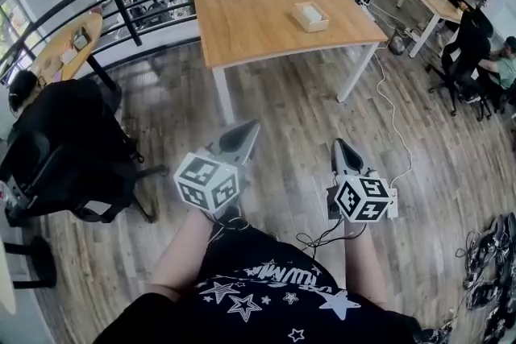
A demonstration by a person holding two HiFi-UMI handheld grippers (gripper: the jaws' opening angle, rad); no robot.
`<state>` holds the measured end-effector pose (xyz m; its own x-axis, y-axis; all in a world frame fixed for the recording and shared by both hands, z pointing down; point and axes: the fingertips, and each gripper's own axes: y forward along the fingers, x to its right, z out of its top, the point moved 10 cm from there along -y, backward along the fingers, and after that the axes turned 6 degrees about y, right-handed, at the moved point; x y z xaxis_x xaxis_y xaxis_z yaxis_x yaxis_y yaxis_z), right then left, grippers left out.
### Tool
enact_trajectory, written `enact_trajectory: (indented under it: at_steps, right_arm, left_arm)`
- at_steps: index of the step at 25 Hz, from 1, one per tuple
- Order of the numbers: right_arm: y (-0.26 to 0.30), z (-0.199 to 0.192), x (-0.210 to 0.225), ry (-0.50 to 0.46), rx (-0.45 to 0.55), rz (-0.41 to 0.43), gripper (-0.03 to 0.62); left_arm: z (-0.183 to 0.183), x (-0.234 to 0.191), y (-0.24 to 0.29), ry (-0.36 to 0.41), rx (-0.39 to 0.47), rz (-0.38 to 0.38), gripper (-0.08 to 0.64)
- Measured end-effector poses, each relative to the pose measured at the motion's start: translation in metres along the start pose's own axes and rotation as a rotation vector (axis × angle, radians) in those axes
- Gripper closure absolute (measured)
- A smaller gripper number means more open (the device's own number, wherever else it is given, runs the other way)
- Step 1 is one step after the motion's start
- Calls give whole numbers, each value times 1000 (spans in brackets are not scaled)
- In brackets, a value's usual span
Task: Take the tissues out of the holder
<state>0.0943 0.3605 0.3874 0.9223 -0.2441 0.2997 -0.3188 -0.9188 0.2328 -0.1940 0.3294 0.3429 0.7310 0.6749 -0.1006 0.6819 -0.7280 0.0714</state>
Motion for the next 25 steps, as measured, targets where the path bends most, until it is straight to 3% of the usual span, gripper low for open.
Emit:
enact_trajectory:
  at_steps: [8, 15, 25]
  right_arm:
    - [-9, -4, 20, 61, 19, 10, 571]
    - [-17, 0, 36, 14, 22, 29, 571]
    - [-14, -15, 58, 56, -20, 14, 571]
  left_arm:
    - [-8, 13, 22, -12, -15, -44, 546]
    - [-8, 27, 46, -3, -36, -78, 546]
    - [-12, 25, 54, -5, -55, -42, 546]
